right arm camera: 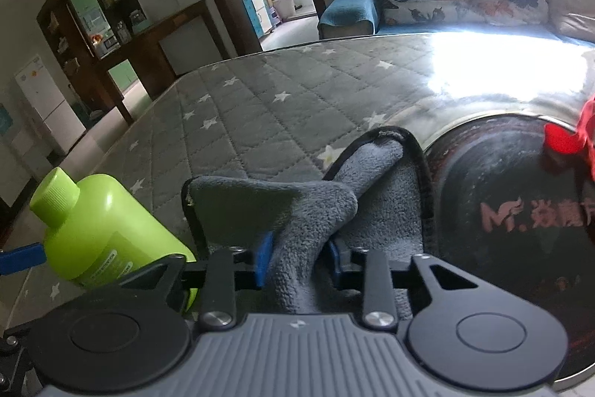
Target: Clean container
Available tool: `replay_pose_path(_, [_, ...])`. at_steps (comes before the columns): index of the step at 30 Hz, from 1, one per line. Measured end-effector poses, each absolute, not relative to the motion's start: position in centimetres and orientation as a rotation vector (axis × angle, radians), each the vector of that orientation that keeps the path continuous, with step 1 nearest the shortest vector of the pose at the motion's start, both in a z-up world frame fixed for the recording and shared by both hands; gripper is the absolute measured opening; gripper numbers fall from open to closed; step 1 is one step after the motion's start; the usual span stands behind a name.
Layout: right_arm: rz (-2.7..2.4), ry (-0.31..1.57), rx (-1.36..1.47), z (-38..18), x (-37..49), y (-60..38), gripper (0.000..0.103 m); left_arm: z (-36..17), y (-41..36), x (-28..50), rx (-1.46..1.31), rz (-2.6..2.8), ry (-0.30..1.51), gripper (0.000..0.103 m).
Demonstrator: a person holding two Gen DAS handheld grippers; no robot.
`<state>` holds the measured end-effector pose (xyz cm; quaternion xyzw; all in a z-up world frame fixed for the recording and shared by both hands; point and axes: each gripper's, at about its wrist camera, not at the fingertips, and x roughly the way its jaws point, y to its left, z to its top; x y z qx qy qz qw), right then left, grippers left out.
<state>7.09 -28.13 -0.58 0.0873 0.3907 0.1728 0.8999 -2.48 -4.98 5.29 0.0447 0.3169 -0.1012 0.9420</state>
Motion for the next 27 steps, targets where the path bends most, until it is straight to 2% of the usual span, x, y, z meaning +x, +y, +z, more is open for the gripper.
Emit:
replay_pose_path(1, [0.366, 0.811, 0.196, -0.5, 7.1, -28.2, 0.018, 5.3, -5.1, -2.4, 0.093, -0.215, 0.645, 0.103])
replay_pose_path(4, [0.39, 0.823, 0.252, -0.2, 6.9, -28.5, 0.015, 5.3, -5.4, -2.2, 0.095, -0.233, 0.644, 0.103])
replay_pose_path(16, [0.567, 0.711, 0.591, 5.1, 5.8, -31.1, 0.014, 5.0, -5.7, -0.9, 0.062, -0.284, 0.651, 0.102])
replay_pose_path(20, [0.648, 0.681, 0.652, 6.1, 6.4, -30.5, 0.014, 4.8, -5.7, -0.5, 0.066, -0.287, 0.657, 0.097])
replay_pose_path(27, [0.663, 0.766, 0.707, 2.2, 8.7, -29.4, 0.014, 4.4, -5.4, 0.1, 0.06, -0.311, 0.667, 0.086])
